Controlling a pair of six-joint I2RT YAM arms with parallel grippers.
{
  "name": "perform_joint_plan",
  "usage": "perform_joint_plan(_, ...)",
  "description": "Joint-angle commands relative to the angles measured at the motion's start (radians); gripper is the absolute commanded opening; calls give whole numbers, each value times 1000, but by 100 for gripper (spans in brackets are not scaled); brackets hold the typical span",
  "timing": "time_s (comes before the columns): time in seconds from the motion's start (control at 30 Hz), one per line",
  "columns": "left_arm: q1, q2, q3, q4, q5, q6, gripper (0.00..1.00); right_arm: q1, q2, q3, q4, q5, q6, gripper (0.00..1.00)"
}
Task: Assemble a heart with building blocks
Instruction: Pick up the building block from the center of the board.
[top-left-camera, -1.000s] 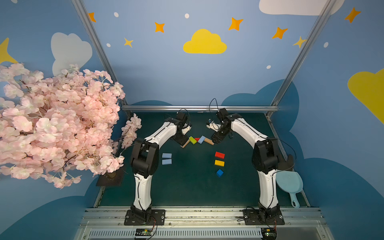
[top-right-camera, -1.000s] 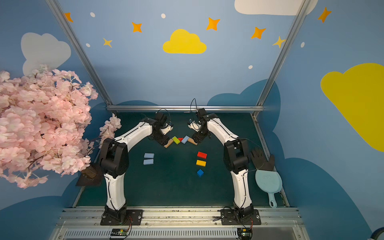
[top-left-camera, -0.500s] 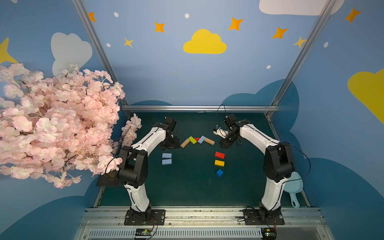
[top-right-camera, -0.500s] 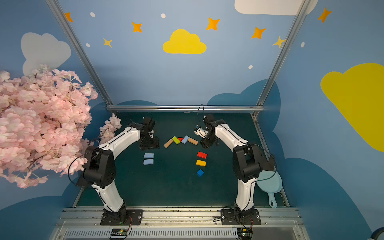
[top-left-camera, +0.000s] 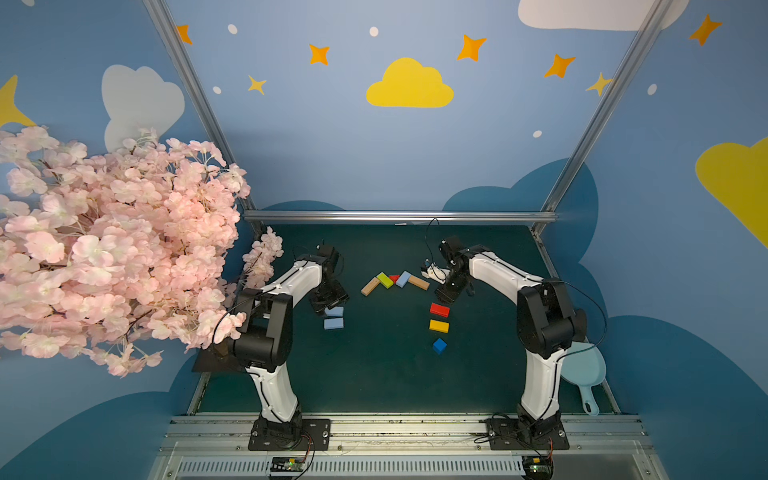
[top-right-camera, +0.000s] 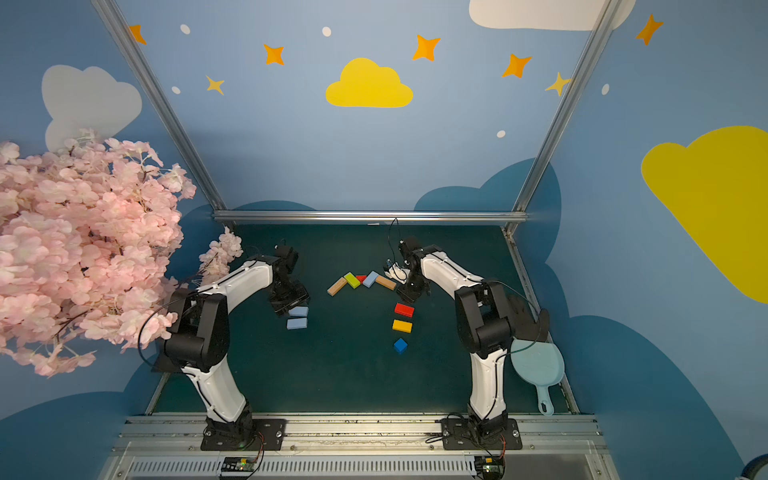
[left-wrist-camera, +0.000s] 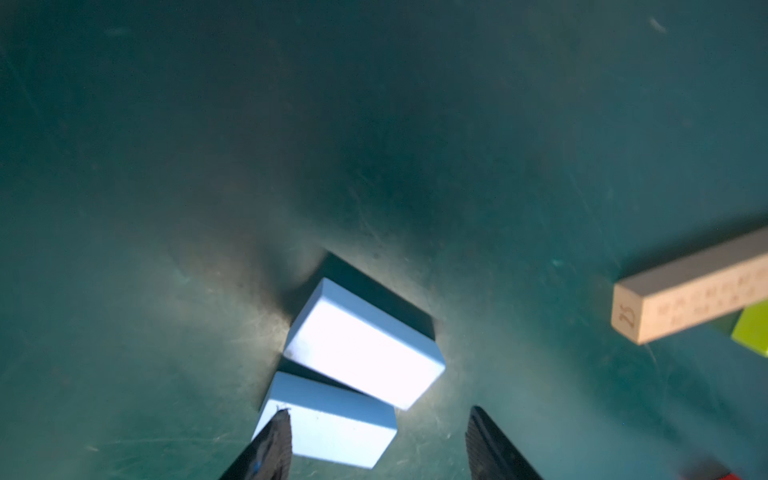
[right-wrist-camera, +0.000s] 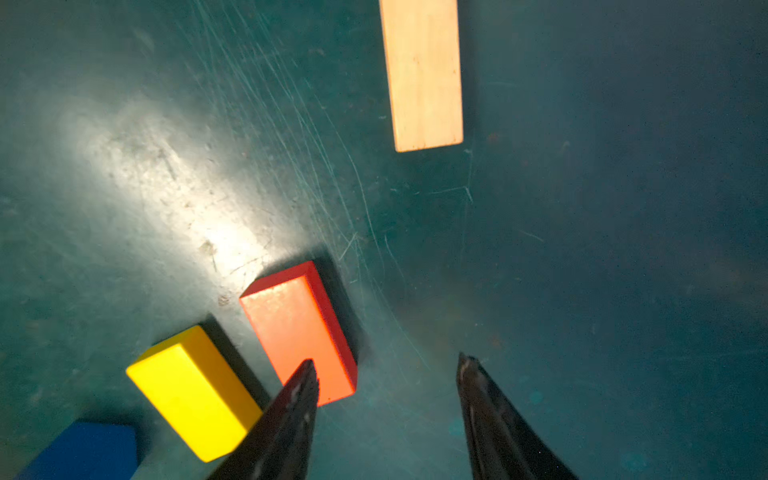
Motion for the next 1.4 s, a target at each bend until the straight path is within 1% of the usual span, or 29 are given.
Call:
perform_joint_plan(0.0, -2, 25, 7, 20, 20, -76, 66, 3, 11, 13, -4, 13, -15, 57)
perform_joint_plan(0.2, -2, 78, 46, 14, 20, -118, 65, 4, 15, 1, -3, 20, -21, 56)
perform_joint_plan(0.53, -4, 121, 52, 19, 2, -174, 63, 10, 19, -23, 2, 19, -27, 55)
perform_joint_plan(0.6, -3, 130, 58, 16, 1, -180, 61, 13, 24, -23, 2, 19, -30, 54)
perform_joint_plan(0.7, -8, 138, 61, 14, -6, -177, 52, 21, 33, -20, -6, 19, -38, 52)
perform_joint_plan(0.8, -13, 139, 51, 4, -19, -174, 47, 29, 34, -27, -10, 15, -39, 51)
perform_joint_plan(1.1, -25, 114, -1, 7, -36, -166, 47, 48, -10, -78, 5, 5, -51, 51)
perform_joint_plan(1.37, -36, 112, -10, 5, -42, -162, 47, 78, 13, -109, 3, 17, -45, 51)
